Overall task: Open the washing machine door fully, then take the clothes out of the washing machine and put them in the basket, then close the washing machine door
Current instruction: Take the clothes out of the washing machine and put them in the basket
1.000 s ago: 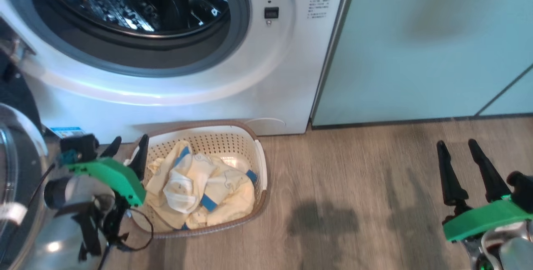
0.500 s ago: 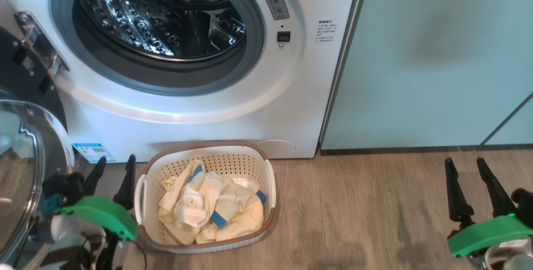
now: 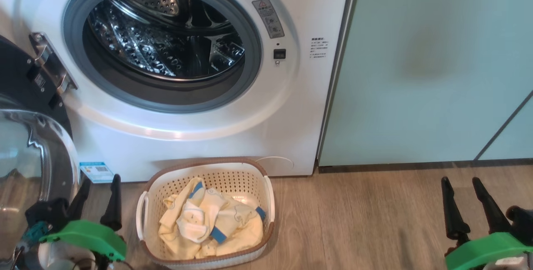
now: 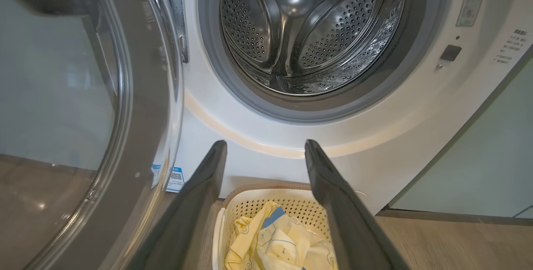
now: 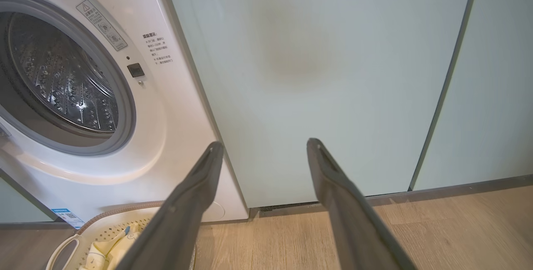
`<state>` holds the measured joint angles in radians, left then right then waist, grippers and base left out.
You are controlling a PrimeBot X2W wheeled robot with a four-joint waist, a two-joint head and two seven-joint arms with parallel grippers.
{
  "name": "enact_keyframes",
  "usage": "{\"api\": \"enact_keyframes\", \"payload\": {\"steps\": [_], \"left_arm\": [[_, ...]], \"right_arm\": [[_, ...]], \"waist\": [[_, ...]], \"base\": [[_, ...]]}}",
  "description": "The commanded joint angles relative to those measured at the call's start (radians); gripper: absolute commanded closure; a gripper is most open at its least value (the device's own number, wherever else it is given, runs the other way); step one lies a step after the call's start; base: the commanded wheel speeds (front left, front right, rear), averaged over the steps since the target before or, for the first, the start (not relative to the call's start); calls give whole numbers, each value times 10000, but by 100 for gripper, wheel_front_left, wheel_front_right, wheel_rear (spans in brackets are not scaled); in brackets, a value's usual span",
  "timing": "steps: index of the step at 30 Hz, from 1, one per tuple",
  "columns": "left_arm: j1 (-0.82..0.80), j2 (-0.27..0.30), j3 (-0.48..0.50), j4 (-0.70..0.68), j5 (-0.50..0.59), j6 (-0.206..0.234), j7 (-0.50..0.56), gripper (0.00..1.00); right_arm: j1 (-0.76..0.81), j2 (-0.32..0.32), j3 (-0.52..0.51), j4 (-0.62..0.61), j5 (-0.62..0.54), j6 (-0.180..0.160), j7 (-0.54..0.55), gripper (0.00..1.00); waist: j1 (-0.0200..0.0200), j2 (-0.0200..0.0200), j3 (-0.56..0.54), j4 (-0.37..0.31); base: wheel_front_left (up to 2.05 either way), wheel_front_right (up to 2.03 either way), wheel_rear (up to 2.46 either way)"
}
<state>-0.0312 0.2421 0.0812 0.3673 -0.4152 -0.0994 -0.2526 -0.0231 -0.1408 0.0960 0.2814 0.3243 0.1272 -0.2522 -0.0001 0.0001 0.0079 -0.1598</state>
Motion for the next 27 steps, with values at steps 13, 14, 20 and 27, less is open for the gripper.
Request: {"api": "enact_keyframes", "payload": {"steps": [13, 14, 20, 27], "left_arm": [[-18, 16, 651, -482, 439, -200, -91, 0], [-10, 6, 661, -487, 447, -207, -91, 0], [59, -22, 668, -481, 472, -240, -91, 0], [84, -73, 676, -522, 497, -267, -91, 0]], "right_arm": [[7, -141, 4, -356, -86, 35, -95, 0], [7, -146, -2, -358, -87, 35, -95, 0], [7, -154, -37, -363, -96, 35, -95, 0], [10, -162, -47, -386, -106, 35, -95, 0]], "waist": [[1, -1, -251, -51], [1, -1, -257, -46], [1, -1, -284, -21], [1, -1, -287, 6]], "base": [[0, 0, 0], [0, 0, 0], [0, 0, 0], [0, 0, 0]]}}
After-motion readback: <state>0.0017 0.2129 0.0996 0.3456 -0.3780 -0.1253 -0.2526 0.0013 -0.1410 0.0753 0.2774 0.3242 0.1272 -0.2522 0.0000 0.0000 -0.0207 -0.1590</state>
